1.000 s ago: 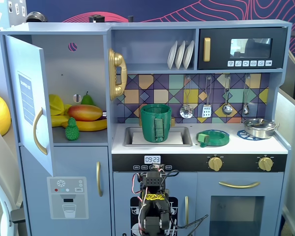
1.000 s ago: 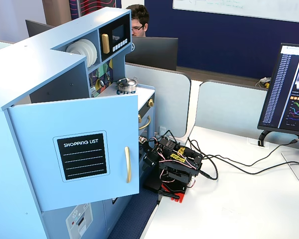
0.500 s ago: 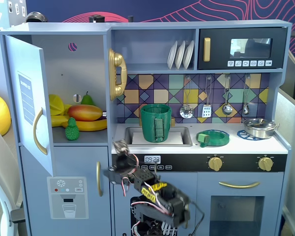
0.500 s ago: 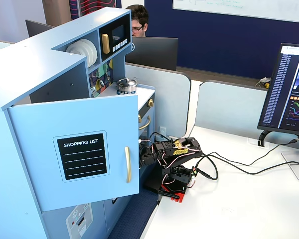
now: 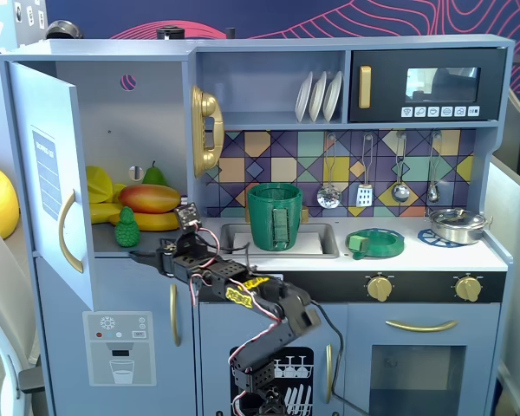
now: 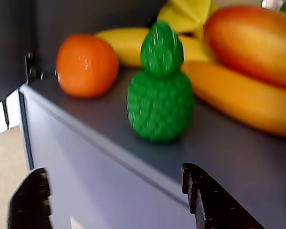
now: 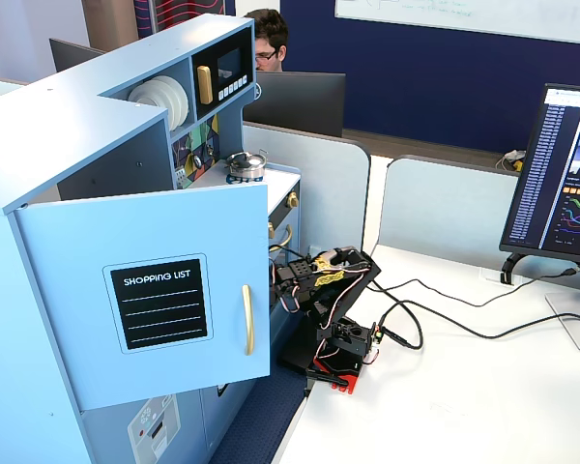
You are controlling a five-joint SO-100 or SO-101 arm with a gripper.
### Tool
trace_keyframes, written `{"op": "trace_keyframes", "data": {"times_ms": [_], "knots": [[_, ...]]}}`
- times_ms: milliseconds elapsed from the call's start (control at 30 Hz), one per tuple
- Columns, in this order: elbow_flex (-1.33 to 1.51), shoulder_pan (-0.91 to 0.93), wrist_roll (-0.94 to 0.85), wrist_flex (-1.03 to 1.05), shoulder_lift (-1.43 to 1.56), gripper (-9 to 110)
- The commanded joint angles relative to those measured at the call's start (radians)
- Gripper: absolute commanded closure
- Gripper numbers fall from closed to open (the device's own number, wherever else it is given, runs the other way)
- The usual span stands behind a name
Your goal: Pick up the green pineapple from the left cabinet and place it in the green recipient
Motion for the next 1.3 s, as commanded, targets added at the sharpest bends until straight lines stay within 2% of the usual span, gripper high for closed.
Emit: {"op": "trace_keyframes", "data": {"times_ms": [0,200,467,1267], "knots": [[-0.132,0.005,0.012,-0.069,-0.092,65],[-0.25,0.049,0.041,-0.187,-0.272,57],[-0.399,0.074,0.083,-0.224,-0.428,56],[-0.624,0.054,0.077,-0.146,-0.661,57]]}}
